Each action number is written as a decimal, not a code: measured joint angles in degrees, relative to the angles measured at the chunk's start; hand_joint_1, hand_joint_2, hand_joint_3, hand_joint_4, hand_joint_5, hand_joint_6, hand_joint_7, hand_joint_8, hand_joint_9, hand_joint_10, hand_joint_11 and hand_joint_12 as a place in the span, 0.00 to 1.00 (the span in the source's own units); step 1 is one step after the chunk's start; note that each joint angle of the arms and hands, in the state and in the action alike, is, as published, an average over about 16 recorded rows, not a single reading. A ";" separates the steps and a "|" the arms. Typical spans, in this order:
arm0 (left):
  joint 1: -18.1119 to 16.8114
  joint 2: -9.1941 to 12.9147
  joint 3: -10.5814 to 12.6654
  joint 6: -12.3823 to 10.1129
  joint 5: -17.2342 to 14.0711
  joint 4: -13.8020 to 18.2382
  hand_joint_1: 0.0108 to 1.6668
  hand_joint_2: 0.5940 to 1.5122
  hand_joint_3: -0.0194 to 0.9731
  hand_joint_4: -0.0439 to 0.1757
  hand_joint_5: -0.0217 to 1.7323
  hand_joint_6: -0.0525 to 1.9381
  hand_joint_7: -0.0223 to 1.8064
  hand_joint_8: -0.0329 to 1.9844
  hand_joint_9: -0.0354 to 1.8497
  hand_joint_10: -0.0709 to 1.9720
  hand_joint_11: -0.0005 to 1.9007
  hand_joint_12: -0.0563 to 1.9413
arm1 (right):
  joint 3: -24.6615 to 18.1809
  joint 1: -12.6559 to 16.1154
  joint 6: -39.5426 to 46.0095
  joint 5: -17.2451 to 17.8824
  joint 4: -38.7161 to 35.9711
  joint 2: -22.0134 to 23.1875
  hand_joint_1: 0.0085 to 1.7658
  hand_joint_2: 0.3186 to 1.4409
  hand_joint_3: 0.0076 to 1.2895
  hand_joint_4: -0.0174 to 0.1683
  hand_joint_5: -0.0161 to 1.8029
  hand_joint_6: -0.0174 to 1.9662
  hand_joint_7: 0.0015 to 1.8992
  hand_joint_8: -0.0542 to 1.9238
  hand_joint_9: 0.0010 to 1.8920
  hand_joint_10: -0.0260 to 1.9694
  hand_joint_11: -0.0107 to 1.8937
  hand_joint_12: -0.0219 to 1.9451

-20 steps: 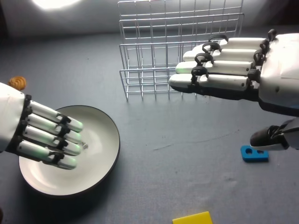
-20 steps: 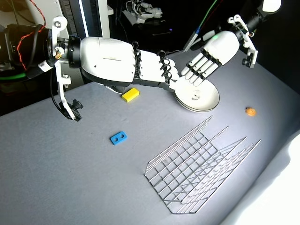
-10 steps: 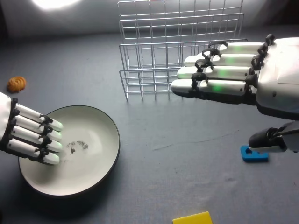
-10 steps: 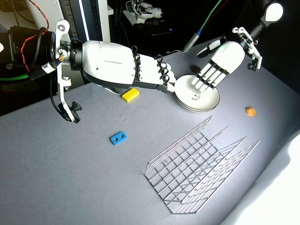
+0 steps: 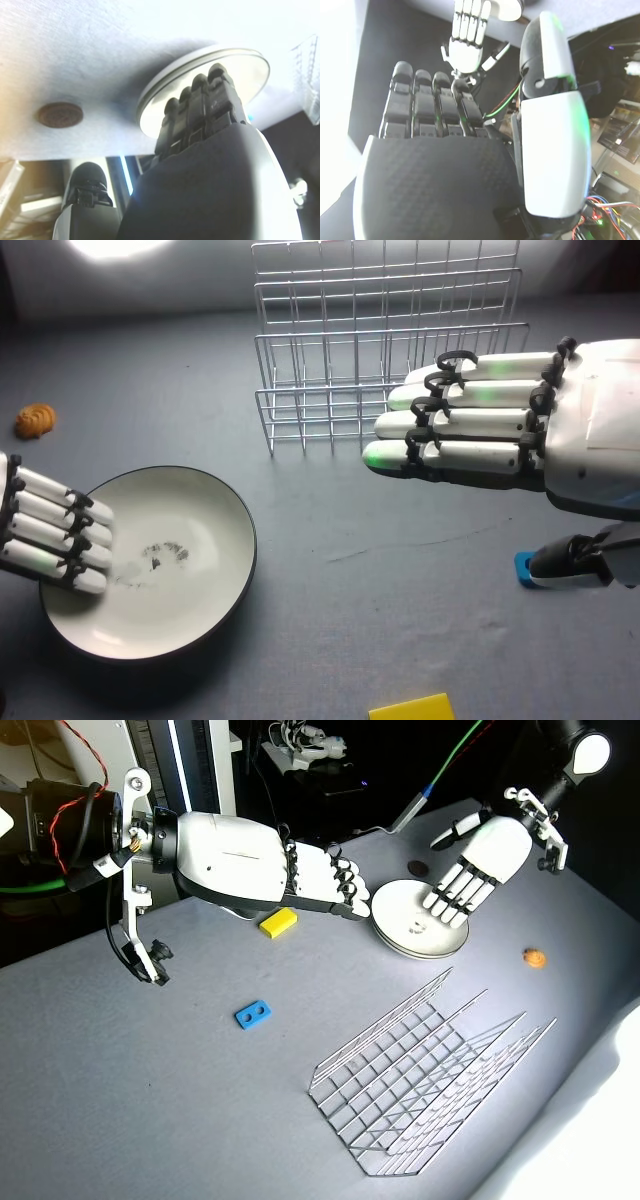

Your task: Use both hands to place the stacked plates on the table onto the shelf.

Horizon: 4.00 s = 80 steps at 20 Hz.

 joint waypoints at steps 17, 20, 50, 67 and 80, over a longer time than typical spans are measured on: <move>1.87 -0.83 -1.65 1.19 0.95 -0.11 0.00 0.57 0.04 0.20 0.02 0.02 0.01 0.01 0.02 0.03 0.01 0.02 | -0.47 -1.41 -11.76 2.54 3.65 -1.58 0.63 0.63 0.01 0.10 0.02 0.02 0.01 0.03 0.01 0.02 0.01 0.14; 1.27 -0.83 -3.62 1.11 1.89 0.21 0.00 0.57 0.04 0.19 0.02 0.02 0.01 0.01 0.02 0.03 0.01 0.03 | -0.33 -1.28 -15.56 1.79 7.20 -3.10 0.63 0.63 0.01 0.10 0.02 0.02 0.01 0.03 0.01 0.02 0.01 0.13; -2.31 -0.78 -11.14 -0.45 5.90 1.71 0.00 0.57 0.04 0.19 0.01 0.02 0.01 0.00 0.03 0.04 0.01 0.03 | 16.81 1.89 -30.72 -8.41 21.30 -35.61 0.63 0.65 0.01 0.10 0.18 0.02 0.19 0.03 0.19 0.02 0.04 0.48; -4.20 -0.48 -11.14 -1.19 5.69 1.82 0.00 0.61 0.04 0.19 0.02 0.02 0.01 0.01 0.03 0.04 0.01 0.03 | 20.75 1.05 -32.60 -6.28 20.64 -40.41 0.63 0.59 0.00 0.06 0.46 0.30 0.50 0.21 0.58 0.02 0.46 0.47; -12.61 4.13 -8.68 -5.71 4.20 1.27 0.00 0.62 0.04 0.20 0.04 0.03 0.02 0.02 0.03 0.04 0.01 0.03 | 15.81 4.15 -31.59 -6.09 24.12 -36.38 0.65 0.56 0.00 0.08 0.51 0.49 0.56 0.38 0.70 0.01 0.53 0.48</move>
